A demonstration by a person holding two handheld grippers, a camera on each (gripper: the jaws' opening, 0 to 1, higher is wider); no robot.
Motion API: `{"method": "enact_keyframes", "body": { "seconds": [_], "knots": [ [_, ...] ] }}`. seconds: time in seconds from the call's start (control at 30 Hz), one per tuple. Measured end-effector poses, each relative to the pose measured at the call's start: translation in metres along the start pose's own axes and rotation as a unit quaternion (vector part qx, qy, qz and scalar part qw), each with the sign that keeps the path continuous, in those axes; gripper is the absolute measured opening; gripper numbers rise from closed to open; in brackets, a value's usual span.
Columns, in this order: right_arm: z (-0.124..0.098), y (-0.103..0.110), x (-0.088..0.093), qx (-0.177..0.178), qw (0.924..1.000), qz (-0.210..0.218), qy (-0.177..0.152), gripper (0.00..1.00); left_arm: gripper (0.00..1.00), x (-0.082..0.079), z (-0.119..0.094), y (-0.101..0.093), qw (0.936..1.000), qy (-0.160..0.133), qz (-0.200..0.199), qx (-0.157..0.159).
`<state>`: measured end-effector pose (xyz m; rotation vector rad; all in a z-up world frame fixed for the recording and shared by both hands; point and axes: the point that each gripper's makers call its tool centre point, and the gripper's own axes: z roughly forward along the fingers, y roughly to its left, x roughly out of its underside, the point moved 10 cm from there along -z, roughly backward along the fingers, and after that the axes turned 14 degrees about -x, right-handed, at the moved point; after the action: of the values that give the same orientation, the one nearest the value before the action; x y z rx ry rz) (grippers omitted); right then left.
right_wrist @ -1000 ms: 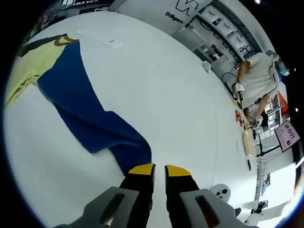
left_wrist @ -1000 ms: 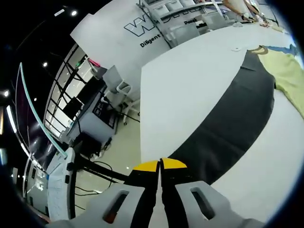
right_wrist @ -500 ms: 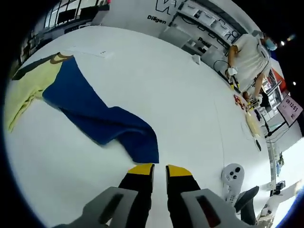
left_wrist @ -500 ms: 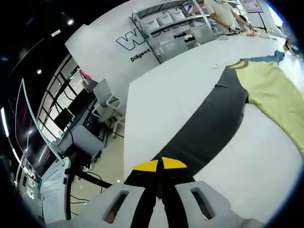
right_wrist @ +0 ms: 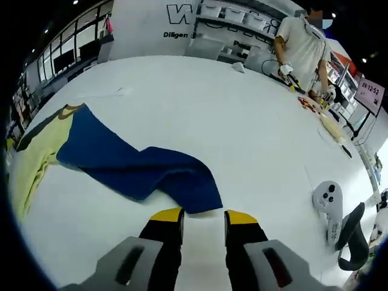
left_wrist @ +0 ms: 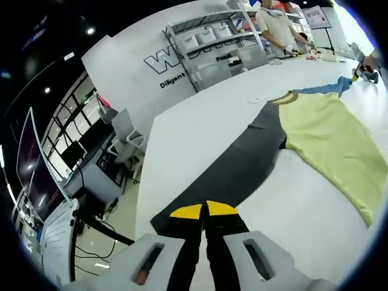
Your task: Fold the garment on the visible template until the final outline fits inside the template.
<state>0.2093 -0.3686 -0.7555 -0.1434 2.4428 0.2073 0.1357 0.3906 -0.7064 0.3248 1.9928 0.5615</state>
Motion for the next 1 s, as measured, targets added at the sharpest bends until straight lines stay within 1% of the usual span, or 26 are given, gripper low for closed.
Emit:
{"method": "enact_keyframes", "body": {
  "seconds": [0.03,0.17,0.23,0.3,0.33,0.37,0.43,0.47,0.57,0.67,0.73,0.8,0.9,1.0],
  "knots": [
    [0.001,0.000,0.000,0.001,0.9999,0.008,-0.007,0.22,0.03,0.000,-0.002,-0.003,1.0000,-0.002,-0.004,0.005],
    [0.005,0.001,0.002,-0.007,0.9993,0.034,-0.017,0.21,0.03,0.000,-0.011,-0.018,0.9998,-0.003,-0.007,0.020],
    [0.006,0.001,0.003,-0.009,0.9988,0.043,-0.020,0.20,0.03,0.000,-0.016,-0.025,0.9994,-0.004,-0.018,0.029],
    [0.008,0.003,0.003,-0.014,0.9978,0.058,-0.030,0.18,0.03,-0.001,-0.021,-0.033,0.9989,-0.009,-0.024,0.040],
    [0.008,0.003,0.003,-0.015,0.9976,0.060,-0.031,0.18,0.03,-0.001,-0.024,-0.039,0.9986,-0.012,-0.020,0.047],
    [0.008,0.002,0.003,-0.014,0.9973,0.064,-0.032,0.17,0.03,-0.002,-0.027,-0.043,0.9986,-0.011,-0.020,0.048],
    [0.010,0.002,0.003,-0.015,0.9963,0.076,-0.037,0.16,0.03,-0.002,-0.034,-0.052,0.9979,-0.013,-0.029,0.057],
    [0.010,0.003,0.003,-0.016,0.9959,0.079,-0.040,0.14,0.03,-0.003,-0.039,-0.058,0.9970,-0.013,-0.037,0.067],
    [0.010,0.005,0.003,-0.019,0.9954,0.083,-0.044,0.06,0.03,-0.003,-0.048,-0.070,0.9958,-0.014,-0.042,0.080],
    [0.011,0.005,0.001,-0.017,0.9949,0.084,-0.053,0.02,0.03,-0.004,-0.055,-0.079,0.9948,-0.020,-0.041,0.091],
    [0.010,0.005,0.000,-0.015,0.9950,0.082,-0.056,0.00,0.03,-0.006,-0.060,-0.086,0.9931,-0.025,-0.049,0.103],
    [0.010,0.005,-0.001,-0.015,0.9953,0.076,-0.058,0.00,0.03,-0.008,-0.065,-0.090,0.9923,-0.027,-0.055,0.108],
    [0.011,0.005,-0.003,-0.019,0.9951,0.074,-0.063,0.00,0.03,-0.010,-0.069,-0.096,0.9915,-0.032,-0.051,0.115],
    [0.012,0.005,-0.003,-0.021,0.9953,0.072,-0.061,0.00,0.03,-0.013,-0.075,-0.106,0.9892,-0.039,-0.053,0.131]
  ]
}}
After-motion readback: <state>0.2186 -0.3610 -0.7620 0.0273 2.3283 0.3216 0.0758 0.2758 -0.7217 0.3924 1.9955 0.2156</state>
